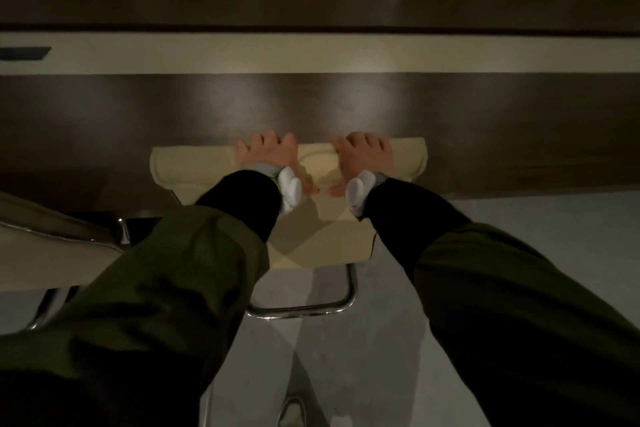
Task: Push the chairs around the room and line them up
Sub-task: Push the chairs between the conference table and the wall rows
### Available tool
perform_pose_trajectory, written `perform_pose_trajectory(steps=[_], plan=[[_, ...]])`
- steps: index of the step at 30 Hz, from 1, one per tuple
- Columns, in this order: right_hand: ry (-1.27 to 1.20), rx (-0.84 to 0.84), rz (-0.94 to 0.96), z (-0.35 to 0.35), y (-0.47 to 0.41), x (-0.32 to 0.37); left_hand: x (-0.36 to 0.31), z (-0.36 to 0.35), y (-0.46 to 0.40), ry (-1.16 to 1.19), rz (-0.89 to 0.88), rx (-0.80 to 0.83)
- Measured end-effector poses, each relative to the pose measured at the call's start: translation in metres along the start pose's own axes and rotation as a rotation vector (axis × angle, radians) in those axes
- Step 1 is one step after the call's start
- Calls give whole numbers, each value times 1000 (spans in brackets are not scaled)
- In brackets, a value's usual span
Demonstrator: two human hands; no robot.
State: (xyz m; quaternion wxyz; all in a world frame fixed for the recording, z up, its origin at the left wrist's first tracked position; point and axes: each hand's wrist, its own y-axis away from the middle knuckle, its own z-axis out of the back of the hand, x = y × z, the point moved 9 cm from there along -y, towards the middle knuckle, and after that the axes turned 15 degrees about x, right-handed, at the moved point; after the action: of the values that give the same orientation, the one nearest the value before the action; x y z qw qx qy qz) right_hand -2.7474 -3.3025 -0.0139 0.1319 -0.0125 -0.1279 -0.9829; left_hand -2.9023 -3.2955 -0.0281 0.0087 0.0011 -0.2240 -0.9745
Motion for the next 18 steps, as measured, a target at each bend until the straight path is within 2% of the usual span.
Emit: perform_pose_trajectory(steps=[6,13,18], plan=[[-31,42,11,-7,39,-19,-37,-3,22,31,-33,-185],[-167,175,-82,-25,85,-58,-113,-3,46,-86,-206,-116],[-303,318,-263,-51,133,-101,-176,-13,70,-202,-337,-84]])
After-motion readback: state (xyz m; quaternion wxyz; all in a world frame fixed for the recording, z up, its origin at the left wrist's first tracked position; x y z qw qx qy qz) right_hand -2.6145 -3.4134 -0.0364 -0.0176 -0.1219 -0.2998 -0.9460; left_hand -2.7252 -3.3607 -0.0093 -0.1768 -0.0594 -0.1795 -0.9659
